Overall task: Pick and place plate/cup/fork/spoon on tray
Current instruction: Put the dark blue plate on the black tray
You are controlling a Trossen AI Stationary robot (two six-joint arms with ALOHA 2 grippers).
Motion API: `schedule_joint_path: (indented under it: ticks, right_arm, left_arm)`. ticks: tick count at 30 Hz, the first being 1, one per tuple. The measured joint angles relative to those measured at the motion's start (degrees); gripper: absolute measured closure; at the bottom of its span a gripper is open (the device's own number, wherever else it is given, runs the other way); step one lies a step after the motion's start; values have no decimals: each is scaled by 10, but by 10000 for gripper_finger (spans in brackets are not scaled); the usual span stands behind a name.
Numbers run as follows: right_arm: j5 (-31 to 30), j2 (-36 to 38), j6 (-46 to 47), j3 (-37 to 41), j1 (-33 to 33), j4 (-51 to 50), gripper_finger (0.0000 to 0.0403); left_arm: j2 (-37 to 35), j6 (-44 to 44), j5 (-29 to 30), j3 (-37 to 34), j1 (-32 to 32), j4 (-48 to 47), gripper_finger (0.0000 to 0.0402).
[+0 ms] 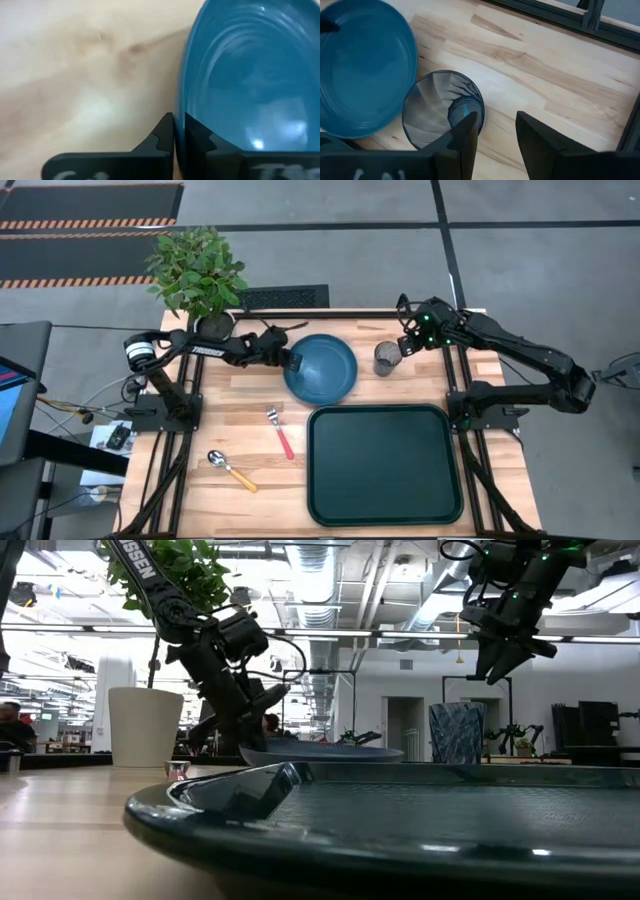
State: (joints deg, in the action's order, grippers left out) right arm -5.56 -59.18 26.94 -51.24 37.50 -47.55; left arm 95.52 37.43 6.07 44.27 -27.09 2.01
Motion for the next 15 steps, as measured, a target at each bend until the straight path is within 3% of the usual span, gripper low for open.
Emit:
schedule_joint_path:
  ticks: [7,15]
  right_arm:
    - [0,0,0,0,0,0,257]
    - [0,0,-5,0,0,-1,269]
  left_arm:
    - [-50,1,14,9,0,-5,401]
    - [-162,-15,6,9,8,-72,401]
